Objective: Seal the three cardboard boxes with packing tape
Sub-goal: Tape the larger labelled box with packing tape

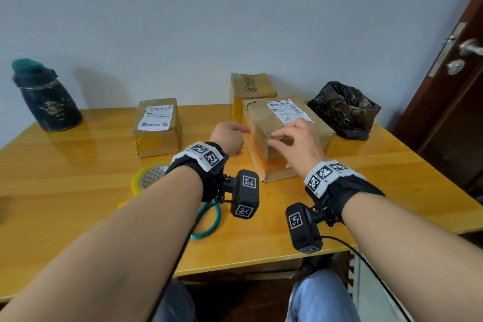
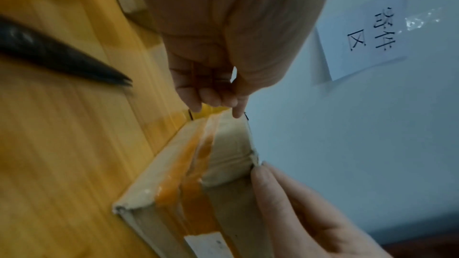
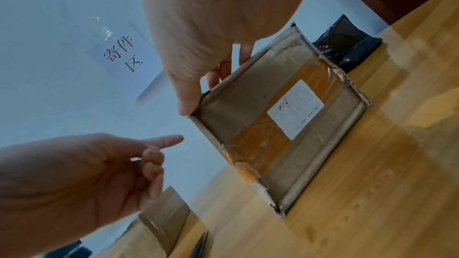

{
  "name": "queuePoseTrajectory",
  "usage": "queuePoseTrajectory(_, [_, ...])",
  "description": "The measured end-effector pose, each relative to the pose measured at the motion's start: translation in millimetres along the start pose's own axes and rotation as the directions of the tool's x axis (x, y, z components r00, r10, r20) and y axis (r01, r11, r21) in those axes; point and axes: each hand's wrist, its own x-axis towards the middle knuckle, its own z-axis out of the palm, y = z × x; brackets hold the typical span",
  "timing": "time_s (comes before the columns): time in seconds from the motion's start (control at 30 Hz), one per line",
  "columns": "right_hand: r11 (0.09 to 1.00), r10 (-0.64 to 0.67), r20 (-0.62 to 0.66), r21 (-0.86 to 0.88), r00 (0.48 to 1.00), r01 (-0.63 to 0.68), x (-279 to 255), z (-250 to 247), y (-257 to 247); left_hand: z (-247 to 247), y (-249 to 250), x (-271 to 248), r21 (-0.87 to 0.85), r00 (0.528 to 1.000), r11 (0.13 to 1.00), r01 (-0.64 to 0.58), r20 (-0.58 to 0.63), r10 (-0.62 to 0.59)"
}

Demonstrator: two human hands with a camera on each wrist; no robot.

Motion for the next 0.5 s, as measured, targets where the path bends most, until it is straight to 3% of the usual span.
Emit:
queuePoseTrajectory(0.17, [0.993,-0.065,-0.037,-0.102,0.997,0.060,-3,5,-9,-39,-17,-10,0.297,0.997,0.955,-0.031,-0.059,0.050])
queuePoseTrajectory(0.37, [0.967,-0.012,0.013,-0.255,1.000,0.015,-2,1,-26,-76,-42,-30,0.704,0.995,0.709,0.033,-0.090,0.044])
queuePoseTrajectory(0.43, [0.950,-0.052,0.019,-0.307,0.998,0.056,-6,1,-33,-82,-49,-35,0.791,0.993,0.606,0.089,-0.118,0.007])
queuePoseTrajectory(0.5, [0.933,-0.129,0.024,-0.335,0.991,0.129,-13,3,-40,-86,-58,-40,0.809,0.985,0.563,0.170,-0.157,-0.073])
